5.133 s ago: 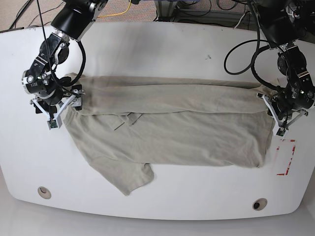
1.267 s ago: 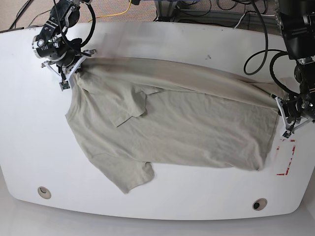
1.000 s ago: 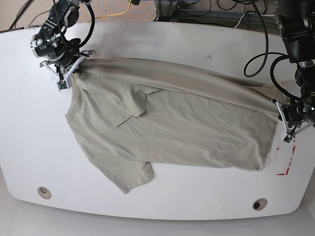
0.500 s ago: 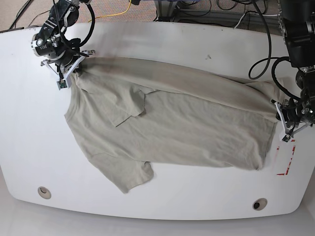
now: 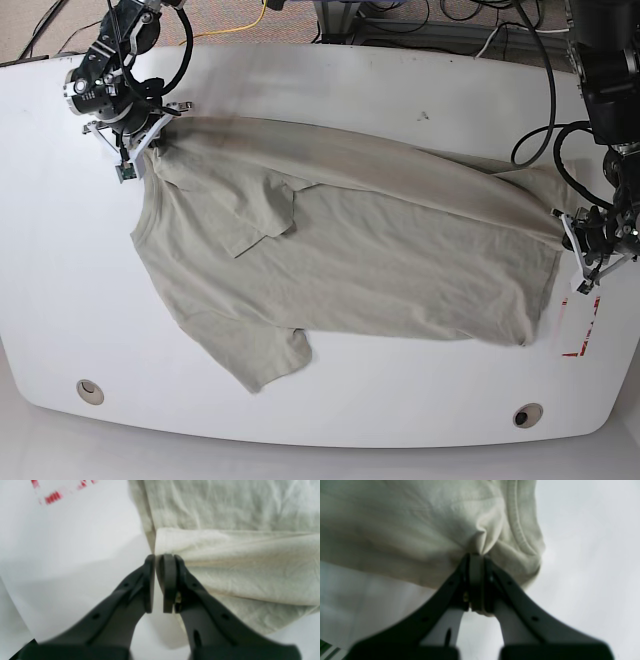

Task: Layout the t-shirt on the table in an organized manner, then fold the t-shirt properly
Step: 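Release and regrasp the shirt edge with the left gripper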

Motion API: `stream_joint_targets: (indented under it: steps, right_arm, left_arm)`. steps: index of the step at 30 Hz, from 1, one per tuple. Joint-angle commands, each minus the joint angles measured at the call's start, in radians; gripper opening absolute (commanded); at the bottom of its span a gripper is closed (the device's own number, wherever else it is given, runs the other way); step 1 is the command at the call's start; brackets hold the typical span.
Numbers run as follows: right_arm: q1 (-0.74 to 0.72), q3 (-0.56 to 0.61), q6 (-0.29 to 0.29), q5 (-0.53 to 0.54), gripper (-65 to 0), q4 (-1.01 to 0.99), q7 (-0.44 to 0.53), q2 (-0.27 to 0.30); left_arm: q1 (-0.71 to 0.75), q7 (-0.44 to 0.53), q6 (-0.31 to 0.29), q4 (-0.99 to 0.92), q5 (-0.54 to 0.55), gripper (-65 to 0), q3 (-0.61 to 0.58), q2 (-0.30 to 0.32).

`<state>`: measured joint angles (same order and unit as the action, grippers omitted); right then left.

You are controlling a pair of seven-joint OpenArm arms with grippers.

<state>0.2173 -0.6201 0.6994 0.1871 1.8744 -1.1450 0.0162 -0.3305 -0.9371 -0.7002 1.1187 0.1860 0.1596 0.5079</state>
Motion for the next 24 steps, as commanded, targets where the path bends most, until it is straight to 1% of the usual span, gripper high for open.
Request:
stream_joint_targets:
  steps: [1,4,5,6,7,8,9,10,12,13,14,16,20,24]
  right_arm:
    - [-0.008,-0.002,-0.001,0.001,-63.4,0.014,0.016,0.011]
    - [-0.009,-0.002,-0.001,0.001,-56.3,0.018,0.016,0.011]
    - [-0.009,-0.002,-0.001,0.001,-51.7,0.021,0.016,0.011]
    - [-0.009,-0.002,-0.001,0.001,-48.5,0.021,0.016,0.011]
    - [-0.009,-0.002,-0.001,0.001,-43.0,0.023,0.016,0.011]
    - [-0.009,-0.002,-0.001,0.001,-39.8,0.024,0.016,0.011]
    - [-0.009,-0.002,-0.001,0.001,-33.0,0.037,0.016,0.011]
    - [-0.009,-0.004,-0.001,0.001,-28.4,0.049,0.016,0.011]
    - [-0.008,-0.004,-0.001,0.002,-20.9,0.08,0.016,0.011]
    - [-0.006,-0.004,-0.001,0.005,-19.2,0.09,0.016,0.011]
    - [-0.005,-0.004,-0.001,0.01,-15.7,0.115,0.013,0.011]
    - [-0.005,-0.004,-0.001,0.012,-13.2,0.141,0.013,0.009]
    - [-0.008,-0.004,-0.001,0.012,-14.1,0.152,0.013,0.008]
    - [-0.008,-0.031,-0.001,0.013,-14.1,0.15,0.013,0.006]
  left_arm:
    - [-0.023,0.011,0.002,0.016,0.004,-55.1,0.004,0.022]
    - [-0.023,0.022,0.002,0.019,0.004,-45.4,0.004,0.022]
    - [-0.025,0.028,0.002,0.021,0.004,-40.6,0.004,0.022]
    - [-0.028,0.031,0.002,0.021,0.004,-37.4,0.004,0.022]
    - [-0.028,0.034,0.002,0.021,0.004,-32.8,0.004,0.022]
    - [-0.028,0.036,0.002,0.021,0.004,-30.3,0.004,0.022]
    - [-0.028,0.036,0.002,0.024,0.004,-26.4,0.005,0.024]
    - [-0.029,0.036,0.002,0.025,0.004,-25.1,0.005,0.024]
    - [-0.032,0.036,0.002,0.033,0.005,-24.9,0.007,0.025]
    - [-0.034,0.036,0.002,0.037,0.007,-24.7,0.008,0.025]
    - [-0.042,0.036,0.002,0.053,0.007,-24.7,0.008,0.027]
    - [-0.046,0.036,0.002,0.07,0.008,-24.7,0.01,0.027]
    - [-0.046,0.036,0.002,0.123,0.01,-24.7,0.016,0.027]
    - [-0.042,0.036,0.002,0.176,0.01,-24.7,0.068,0.027]
